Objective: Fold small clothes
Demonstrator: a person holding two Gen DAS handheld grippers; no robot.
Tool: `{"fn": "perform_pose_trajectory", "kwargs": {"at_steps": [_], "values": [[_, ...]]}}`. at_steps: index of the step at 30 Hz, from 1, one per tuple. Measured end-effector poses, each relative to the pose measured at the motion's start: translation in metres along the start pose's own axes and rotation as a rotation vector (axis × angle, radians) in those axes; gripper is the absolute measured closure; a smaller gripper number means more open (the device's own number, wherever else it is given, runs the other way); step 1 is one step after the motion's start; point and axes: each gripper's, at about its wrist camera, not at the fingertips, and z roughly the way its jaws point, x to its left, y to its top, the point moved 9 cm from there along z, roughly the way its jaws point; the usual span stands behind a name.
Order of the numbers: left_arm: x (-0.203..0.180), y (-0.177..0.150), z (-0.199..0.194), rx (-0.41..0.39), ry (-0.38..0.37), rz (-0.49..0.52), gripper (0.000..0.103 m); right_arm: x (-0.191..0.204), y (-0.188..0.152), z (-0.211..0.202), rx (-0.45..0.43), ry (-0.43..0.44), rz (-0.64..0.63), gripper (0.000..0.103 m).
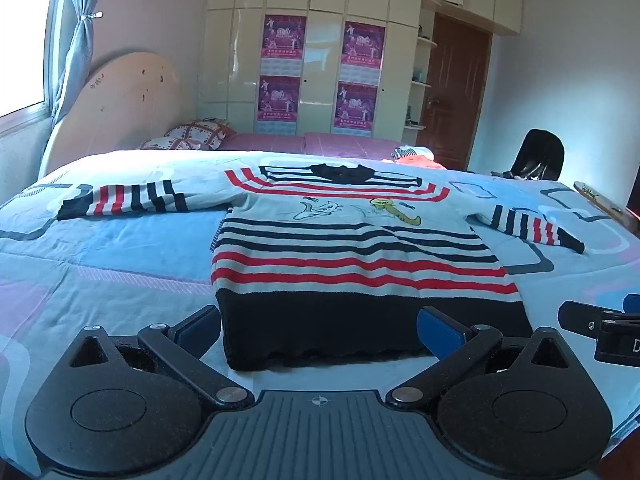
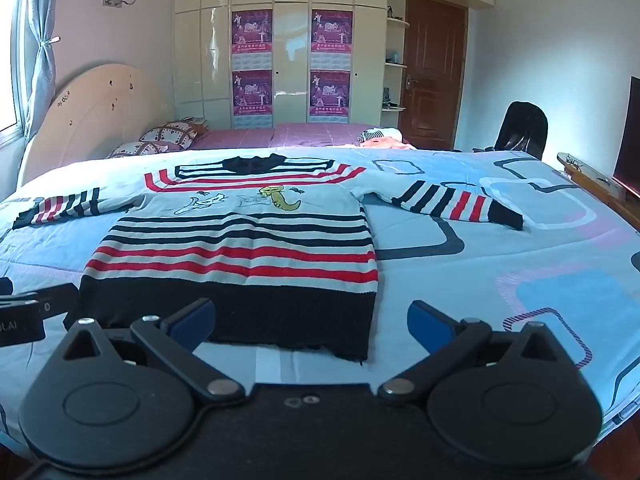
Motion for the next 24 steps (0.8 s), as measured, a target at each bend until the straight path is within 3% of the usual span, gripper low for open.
{"fn": "perform_pose_trajectory", "kwargs": {"at_steps": [24], "values": [[-0.0002, 0.0039, 0.0014, -0.005, 0.003, 0.013, 0.0, -0.0007, 0.0014, 0.0008, 0.003, 0.0, 0.0, 0.001]]}}
